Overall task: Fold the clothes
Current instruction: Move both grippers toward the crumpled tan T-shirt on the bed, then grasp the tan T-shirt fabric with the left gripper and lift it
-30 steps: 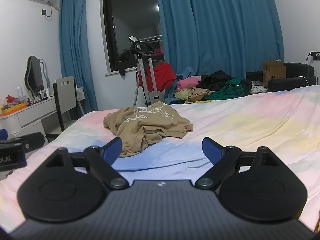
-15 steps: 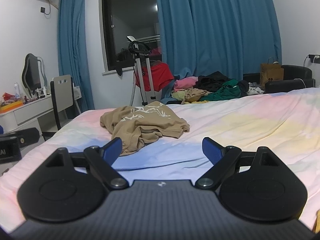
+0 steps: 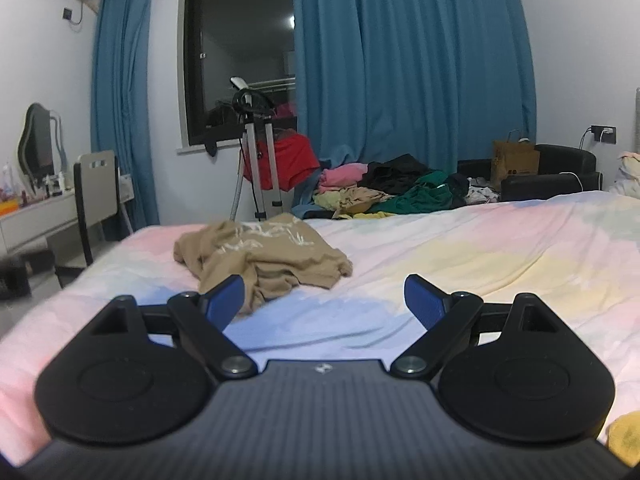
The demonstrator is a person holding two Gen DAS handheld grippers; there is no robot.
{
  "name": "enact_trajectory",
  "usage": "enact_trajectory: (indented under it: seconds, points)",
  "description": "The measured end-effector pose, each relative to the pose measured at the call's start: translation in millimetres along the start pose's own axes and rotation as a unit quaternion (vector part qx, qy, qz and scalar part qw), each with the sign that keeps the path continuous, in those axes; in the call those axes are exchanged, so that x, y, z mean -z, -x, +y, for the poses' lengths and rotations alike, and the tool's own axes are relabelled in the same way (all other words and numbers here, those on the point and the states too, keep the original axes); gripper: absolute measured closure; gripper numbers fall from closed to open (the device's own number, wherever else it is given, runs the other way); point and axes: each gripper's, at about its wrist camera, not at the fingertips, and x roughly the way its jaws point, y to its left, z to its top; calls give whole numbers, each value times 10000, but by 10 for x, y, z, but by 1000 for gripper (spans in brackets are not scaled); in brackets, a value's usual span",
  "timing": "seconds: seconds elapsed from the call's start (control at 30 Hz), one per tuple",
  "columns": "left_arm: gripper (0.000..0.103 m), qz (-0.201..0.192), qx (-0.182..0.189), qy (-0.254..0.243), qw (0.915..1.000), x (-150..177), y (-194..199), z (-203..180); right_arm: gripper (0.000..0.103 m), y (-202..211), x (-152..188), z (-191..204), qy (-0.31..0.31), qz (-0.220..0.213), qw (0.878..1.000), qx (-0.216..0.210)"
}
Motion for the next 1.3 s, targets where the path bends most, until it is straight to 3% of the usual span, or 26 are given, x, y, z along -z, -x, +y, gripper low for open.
enact_trajectory:
  seconds: [0.23, 0.43, 0.6, 0.67, 0.8, 0.9, 1.03, 1.17, 1.3]
  points:
    - [0, -9, 37, 217, 9998, -49, 133, 270, 15, 170, -518, 270, -458, 160, 9987, -157]
    - [0, 23, -72, 163, 9998, -164, 460, 326, 15, 551, -1148, 251, -1115, -35, 9926, -471]
    - [0, 451, 13, 1054, 9934, -455, 772, 409, 15, 662, -1391, 222, -920, 151, 9952, -289]
    - [0, 498, -29, 1119, 9925, -525, 857, 420, 15, 658, -1358, 137, -1050, 202, 9939, -255]
    - [0, 410, -34, 731, 9965, -479, 946, 376, 15, 611, -1186, -39, -1222, 270, 9920, -136]
    - [0, 685, 172, 632, 9955, -351, 803, 278, 15, 575, -1053, -121, -1158, 315, 9927, -121]
    - [0, 990, 476, 240, 9937, -168, 389, 14, 15, 488, -779, -265, -1172, 375, 9920, -292]
    - [0, 1474, 967, -160, 9842, 46, -206, -213, 15, 329, -402, -416, -1155, 425, 9914, -445]
    - [1, 1906, 1120, 100, 9752, 221, -930, -240, 15, 102, -75, -502, -940, 407, 9940, -394]
